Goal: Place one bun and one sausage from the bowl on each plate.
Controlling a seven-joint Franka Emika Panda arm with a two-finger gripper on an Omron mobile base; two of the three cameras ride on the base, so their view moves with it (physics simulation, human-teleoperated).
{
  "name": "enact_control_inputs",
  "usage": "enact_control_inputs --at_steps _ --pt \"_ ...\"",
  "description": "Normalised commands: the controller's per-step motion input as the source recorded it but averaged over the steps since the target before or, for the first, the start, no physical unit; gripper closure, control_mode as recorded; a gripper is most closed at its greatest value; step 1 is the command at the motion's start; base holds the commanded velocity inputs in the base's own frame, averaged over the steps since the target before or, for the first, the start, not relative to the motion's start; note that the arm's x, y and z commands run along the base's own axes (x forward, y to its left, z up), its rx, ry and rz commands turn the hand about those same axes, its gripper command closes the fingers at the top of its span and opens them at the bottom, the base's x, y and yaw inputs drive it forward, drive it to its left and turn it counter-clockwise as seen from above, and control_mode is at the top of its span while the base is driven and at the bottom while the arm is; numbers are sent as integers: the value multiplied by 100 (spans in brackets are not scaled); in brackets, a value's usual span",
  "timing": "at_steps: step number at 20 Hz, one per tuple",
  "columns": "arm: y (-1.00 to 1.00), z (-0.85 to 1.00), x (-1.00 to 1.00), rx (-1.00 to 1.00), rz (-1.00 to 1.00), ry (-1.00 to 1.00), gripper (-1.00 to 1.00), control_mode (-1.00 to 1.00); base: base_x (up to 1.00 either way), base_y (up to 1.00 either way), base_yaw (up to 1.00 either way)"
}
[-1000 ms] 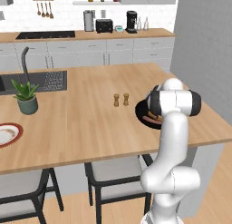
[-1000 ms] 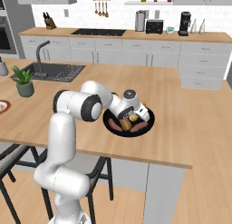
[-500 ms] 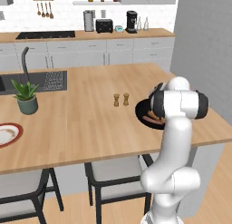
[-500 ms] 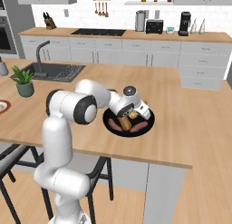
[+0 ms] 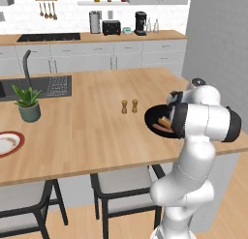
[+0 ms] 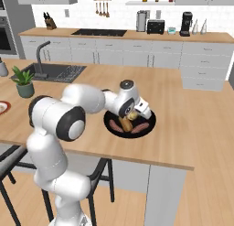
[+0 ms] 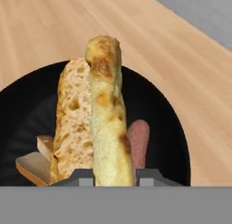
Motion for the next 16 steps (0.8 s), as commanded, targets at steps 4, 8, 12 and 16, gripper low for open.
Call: enact_control_inputs --at_steps 4,8,12,16 --pt "41 38 -55 -5 3 17 100 -100 0 0 0" --pt "10 16 -66 0 3 7 100 -100 0 0 0" --pt "9 14 -52 0 4 5 100 -100 0 0 0" --pt "22 37 -23 0 15 8 100 -100 0 0 0"
